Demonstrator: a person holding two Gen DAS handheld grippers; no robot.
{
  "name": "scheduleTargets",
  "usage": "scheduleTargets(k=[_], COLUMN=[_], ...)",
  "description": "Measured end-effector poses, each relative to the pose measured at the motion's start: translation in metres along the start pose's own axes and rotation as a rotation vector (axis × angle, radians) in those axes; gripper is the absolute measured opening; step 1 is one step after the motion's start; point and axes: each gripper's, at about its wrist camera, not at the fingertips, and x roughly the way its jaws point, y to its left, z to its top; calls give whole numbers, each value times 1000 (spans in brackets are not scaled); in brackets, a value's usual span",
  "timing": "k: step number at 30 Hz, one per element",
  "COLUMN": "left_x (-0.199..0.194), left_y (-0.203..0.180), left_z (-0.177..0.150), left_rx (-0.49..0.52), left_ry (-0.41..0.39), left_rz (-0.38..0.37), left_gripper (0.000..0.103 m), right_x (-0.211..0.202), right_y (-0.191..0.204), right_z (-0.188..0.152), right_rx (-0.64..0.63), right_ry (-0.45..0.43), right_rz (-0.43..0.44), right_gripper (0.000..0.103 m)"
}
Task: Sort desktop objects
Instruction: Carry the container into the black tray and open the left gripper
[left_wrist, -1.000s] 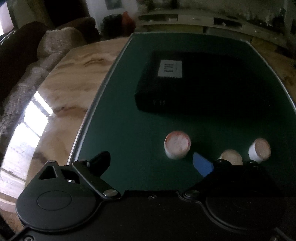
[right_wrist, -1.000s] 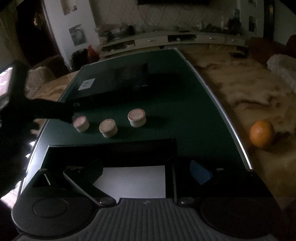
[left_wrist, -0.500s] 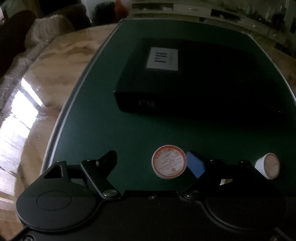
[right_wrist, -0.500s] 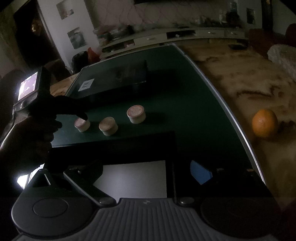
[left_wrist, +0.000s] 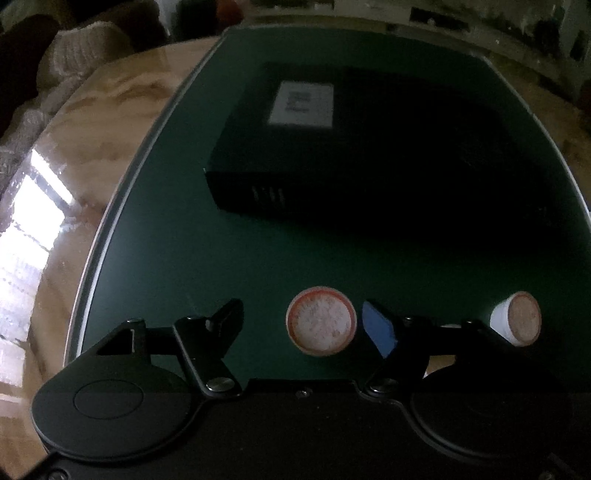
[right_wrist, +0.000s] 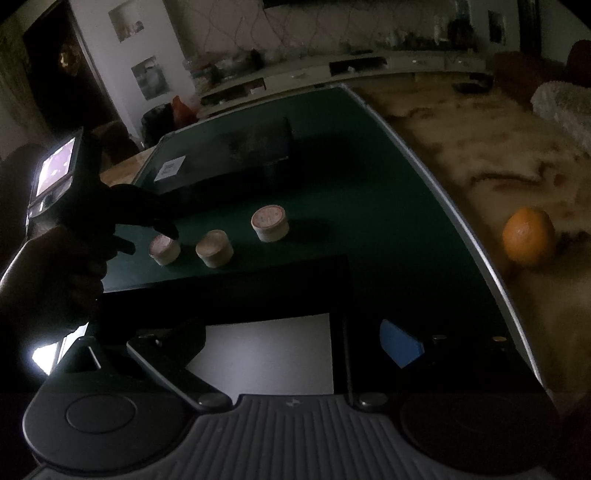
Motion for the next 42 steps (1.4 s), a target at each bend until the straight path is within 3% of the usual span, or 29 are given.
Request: scheduleTargets(k=[4, 6, 11, 20, 27, 30, 37, 42], left_x=[1, 3, 3, -21, -102, -124, -133, -113], left_y=[-1, 1, 4, 13, 15, 15, 10, 3], left_z=[-2, -2, -3, -13, -42, -68, -125, -141], left_rx=[2, -8, -28, -54, 16, 33, 57, 65], left_ry=[-3, 6, 24, 16, -72, -69, 23, 87], left_rz=[7, -3, -17, -34, -44, -51, -93, -72], left_gripper=[68, 54, 42, 41, 41, 41, 41, 41], right_x=[1, 2, 2, -2, -8, -12, -23, -30], right_y=[0, -2, -7, -9, -9, -9, -7, -7], right_z=[-1, -1, 0, 0, -1, -2, -7, -8], right_rx=[0, 6, 30, 44, 56, 68, 71, 72], right_ry=[1, 3, 1, -4, -13, -21, -23, -30], right_rz=[0, -1, 3, 5, 7, 12, 20, 18], right_gripper=[103, 103, 103, 103, 103, 103, 103, 103])
